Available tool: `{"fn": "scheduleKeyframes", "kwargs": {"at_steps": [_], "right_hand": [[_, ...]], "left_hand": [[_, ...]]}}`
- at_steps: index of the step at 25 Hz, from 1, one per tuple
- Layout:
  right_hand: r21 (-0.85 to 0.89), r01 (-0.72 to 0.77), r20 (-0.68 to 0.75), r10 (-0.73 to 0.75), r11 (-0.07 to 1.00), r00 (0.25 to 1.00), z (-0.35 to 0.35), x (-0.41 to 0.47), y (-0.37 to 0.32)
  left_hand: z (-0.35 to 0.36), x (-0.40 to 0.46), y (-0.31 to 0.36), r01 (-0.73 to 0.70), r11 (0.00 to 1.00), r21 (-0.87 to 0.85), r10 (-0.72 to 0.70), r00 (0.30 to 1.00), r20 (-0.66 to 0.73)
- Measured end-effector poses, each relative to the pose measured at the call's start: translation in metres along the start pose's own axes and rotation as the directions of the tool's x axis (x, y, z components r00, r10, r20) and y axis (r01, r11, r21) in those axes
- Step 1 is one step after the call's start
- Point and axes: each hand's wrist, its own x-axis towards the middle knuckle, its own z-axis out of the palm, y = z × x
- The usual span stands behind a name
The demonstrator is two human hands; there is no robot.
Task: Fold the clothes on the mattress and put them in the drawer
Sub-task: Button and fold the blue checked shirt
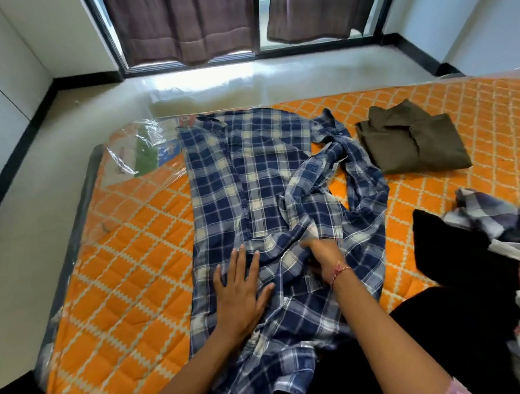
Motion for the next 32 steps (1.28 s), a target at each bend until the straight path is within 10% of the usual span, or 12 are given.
{"fn": "scheduleKeyframes", "kwargs": {"at_steps": [4,9,14,20,23,29,32], "right_hand": [[0.765,-0.239,0.322,-0.034,0.598,0.946,-0.019,-0.005,0.043],[0.517,-0.308,0.441,0.06,0.798,0.895,-0.01,-0.015,0.051],[0.595,-0.331,0.388,0.098,0.732,0.916,-0.018,-0.015,0.043],[0.069,0.04,0.144,-0.049,0.997,0.988,-0.024,0.006,0.015],[0.173,-0.084,0.396,0.009,0.981,0.918,-0.01,0.004,0.007],[0.082,-0.05,0.352,0.018,0.995,0.936,-0.005,0.011,-0.003],[0.533,-0.101,0.299,-0.076,0.84,0.951,-0.016,0.013,-0.003]], "left_hand": [[0.003,0.011,0.018,-0.267,0.963,-0.015,0.268,0.964,0.004],[0.0,0.009,0.042,-0.264,0.962,-0.072,0.27,0.956,0.113],[-0.013,0.011,0.054,-0.453,0.864,-0.221,0.423,0.89,-0.171],[-0.041,0.02,0.053,-0.612,0.765,-0.199,0.607,0.789,-0.095],[-0.042,0.022,0.055,-0.637,0.753,-0.162,0.642,0.766,-0.031],[-0.028,0.012,0.048,-0.722,0.689,-0.062,0.725,0.685,0.074],[-0.016,0.012,0.042,-0.642,0.757,-0.123,0.648,0.762,0.013]]}}
